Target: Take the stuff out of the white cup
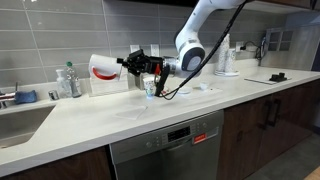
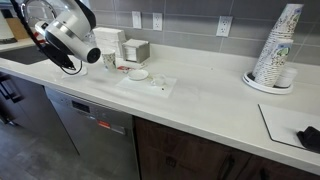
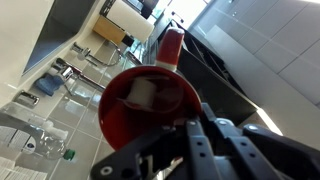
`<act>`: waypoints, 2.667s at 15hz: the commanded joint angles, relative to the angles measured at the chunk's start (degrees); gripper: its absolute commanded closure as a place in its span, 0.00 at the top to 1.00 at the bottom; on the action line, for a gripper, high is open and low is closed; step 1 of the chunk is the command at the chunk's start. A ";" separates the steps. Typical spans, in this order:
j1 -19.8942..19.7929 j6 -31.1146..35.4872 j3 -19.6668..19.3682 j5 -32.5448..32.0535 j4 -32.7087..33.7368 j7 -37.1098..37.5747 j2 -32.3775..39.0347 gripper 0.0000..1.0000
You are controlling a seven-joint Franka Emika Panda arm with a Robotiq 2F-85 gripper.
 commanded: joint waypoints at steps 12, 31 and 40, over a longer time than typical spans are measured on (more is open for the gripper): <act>8.94 7.17 -5.27 0.06 6.50 6.83 1.15 0.02; 20.28 31.20 -2.94 -77.49 21.18 79.77 -2.97 0.02; 22.72 6.27 -1.35 -109.75 37.43 100.10 6.07 0.02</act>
